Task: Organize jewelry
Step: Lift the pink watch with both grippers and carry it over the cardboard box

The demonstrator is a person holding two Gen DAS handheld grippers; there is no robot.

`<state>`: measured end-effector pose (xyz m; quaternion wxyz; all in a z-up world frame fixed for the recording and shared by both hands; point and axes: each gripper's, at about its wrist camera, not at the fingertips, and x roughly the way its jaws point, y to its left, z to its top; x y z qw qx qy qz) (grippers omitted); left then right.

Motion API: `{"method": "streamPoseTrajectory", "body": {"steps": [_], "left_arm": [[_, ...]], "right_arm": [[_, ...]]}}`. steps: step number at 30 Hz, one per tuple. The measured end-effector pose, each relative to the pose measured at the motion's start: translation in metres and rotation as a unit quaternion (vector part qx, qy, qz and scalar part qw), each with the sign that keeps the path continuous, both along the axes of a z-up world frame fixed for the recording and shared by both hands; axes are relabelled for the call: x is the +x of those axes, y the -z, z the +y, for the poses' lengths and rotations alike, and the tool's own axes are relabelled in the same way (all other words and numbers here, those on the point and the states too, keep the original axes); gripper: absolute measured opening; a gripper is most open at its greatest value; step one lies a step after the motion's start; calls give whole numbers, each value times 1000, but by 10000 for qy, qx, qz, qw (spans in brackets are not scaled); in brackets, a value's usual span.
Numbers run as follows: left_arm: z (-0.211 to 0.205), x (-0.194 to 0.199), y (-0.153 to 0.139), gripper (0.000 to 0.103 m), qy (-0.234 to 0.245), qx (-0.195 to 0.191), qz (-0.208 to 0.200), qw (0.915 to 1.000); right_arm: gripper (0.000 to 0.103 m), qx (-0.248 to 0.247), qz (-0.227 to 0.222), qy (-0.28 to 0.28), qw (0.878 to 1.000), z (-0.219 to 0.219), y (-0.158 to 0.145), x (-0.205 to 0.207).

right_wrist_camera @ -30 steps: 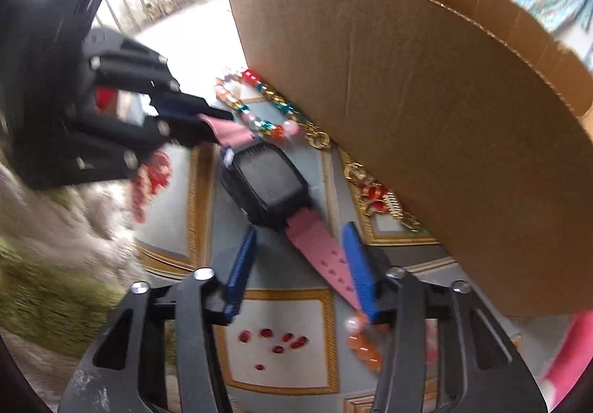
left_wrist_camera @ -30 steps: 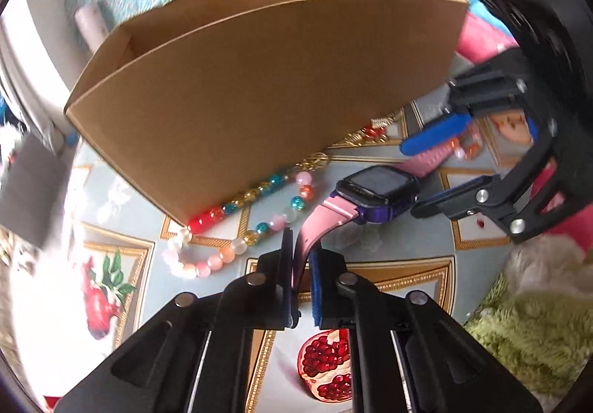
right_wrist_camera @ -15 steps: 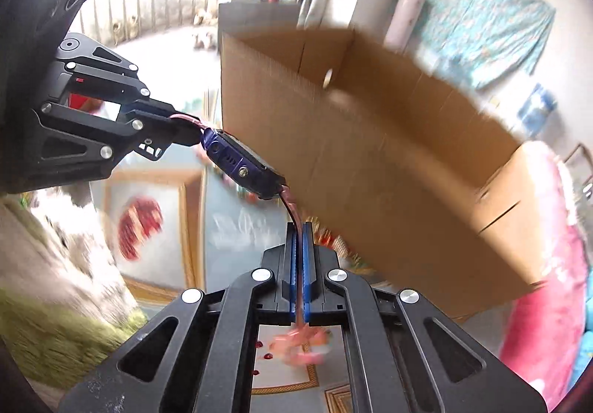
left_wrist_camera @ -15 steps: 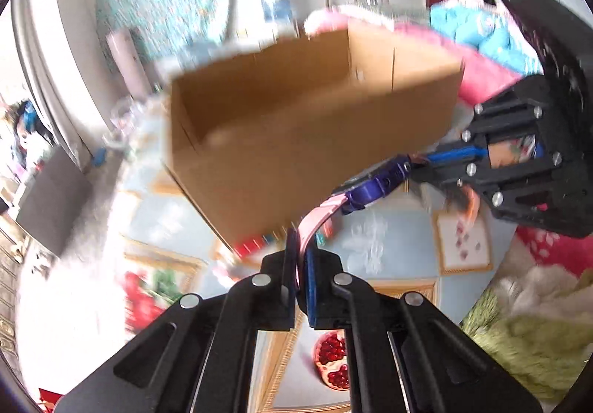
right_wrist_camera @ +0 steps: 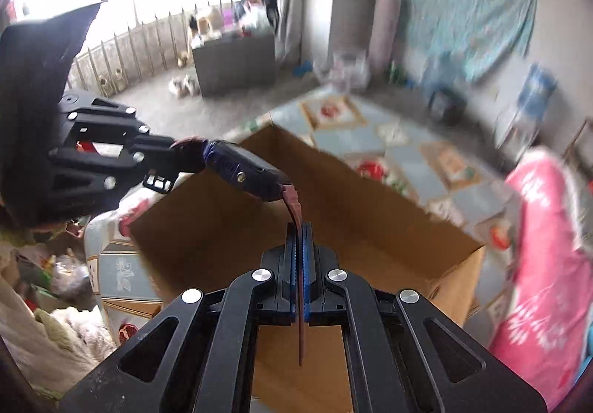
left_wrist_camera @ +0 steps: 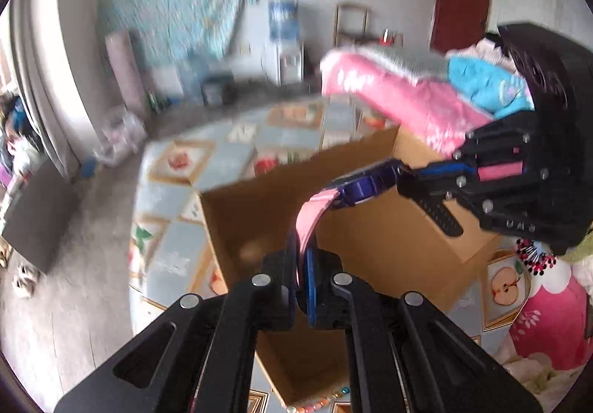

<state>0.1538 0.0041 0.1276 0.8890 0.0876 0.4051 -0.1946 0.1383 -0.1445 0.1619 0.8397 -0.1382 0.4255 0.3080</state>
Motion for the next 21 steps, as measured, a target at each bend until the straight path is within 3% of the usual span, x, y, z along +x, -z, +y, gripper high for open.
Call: {"method": "streamPoseTrajectory", "body": {"steps": [3, 7, 14, 17, 21], "left_arm": [[-11, 48, 34, 4, 62, 336, 733, 9967], [-24, 82, 64, 5, 237, 896, 1222, 9882], [-41, 104, 92, 6, 648, 1581, 1547, 9731], [-38, 111, 95, 6, 594, 1607, 1555, 9729], [-33, 113, 90, 6, 555, 1546, 1388, 9766]], "right_arm": [[1, -100, 1102, 7, 9939, -2, 29, 46], [1, -351, 2177, -78, 9753, 2, 66, 85], [1, -852, 2992, -264, 9500, 28, 114, 106], [3, -855, 3210, -260, 9429, 33, 128, 112], [10, -741, 3161, -100, 9458, 30, 127, 114]]}}
